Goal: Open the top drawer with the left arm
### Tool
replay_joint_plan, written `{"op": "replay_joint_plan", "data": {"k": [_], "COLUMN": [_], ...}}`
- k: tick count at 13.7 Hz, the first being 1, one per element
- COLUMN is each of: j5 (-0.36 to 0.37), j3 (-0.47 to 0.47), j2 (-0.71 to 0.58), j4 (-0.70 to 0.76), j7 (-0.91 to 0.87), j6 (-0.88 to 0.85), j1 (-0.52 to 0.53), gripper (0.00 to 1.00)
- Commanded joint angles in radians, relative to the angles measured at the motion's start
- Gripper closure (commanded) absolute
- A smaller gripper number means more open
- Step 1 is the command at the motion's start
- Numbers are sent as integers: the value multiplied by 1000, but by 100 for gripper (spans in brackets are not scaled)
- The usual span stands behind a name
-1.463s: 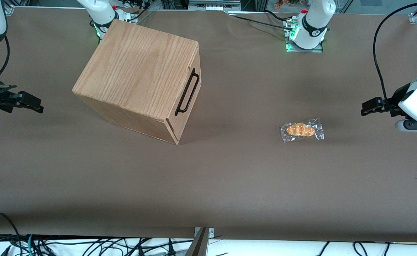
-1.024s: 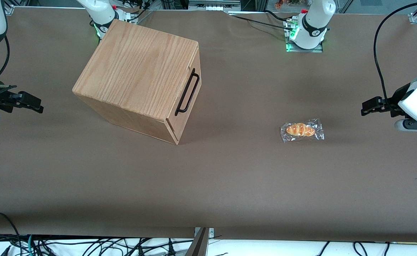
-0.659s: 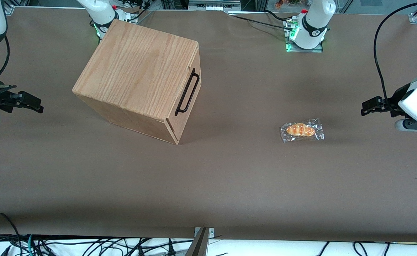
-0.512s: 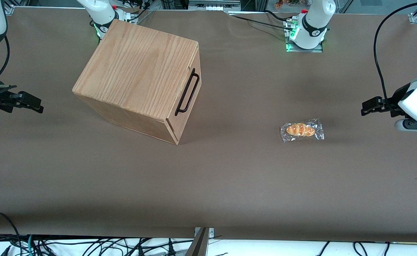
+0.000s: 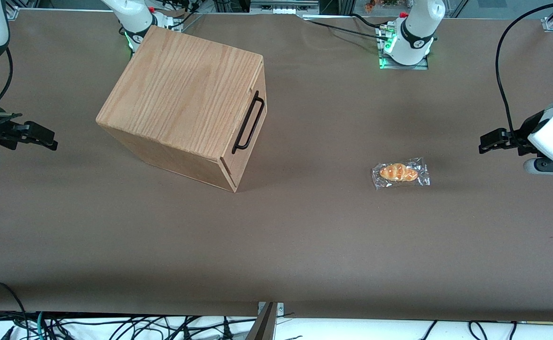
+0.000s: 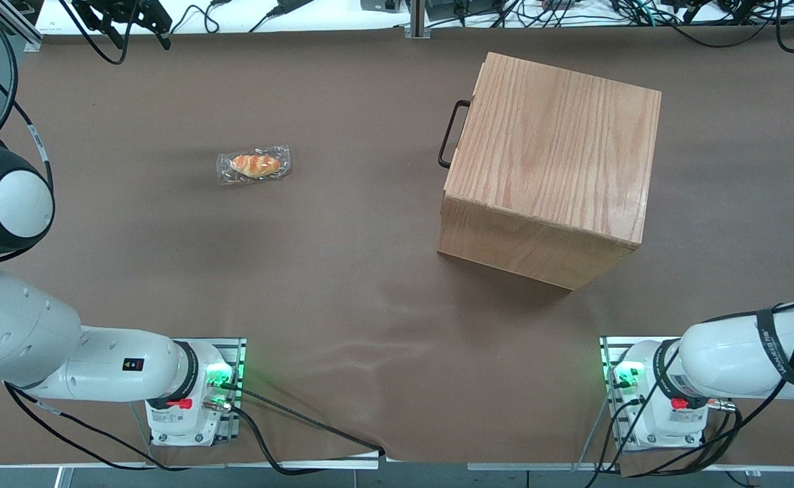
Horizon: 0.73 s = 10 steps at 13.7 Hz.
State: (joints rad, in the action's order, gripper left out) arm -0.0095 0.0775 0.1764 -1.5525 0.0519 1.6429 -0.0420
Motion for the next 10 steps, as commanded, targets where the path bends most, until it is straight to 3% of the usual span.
{"op": "replay_joint_plan", "data": {"k": [1, 10], "j5": [-18, -21], "j3": [8, -25], "j2": [-8, -11], "j4": [9, 11], "j7": [26, 14], "j6": [-17, -20], "j1": [-2, -7], "gripper": [0, 0]}}
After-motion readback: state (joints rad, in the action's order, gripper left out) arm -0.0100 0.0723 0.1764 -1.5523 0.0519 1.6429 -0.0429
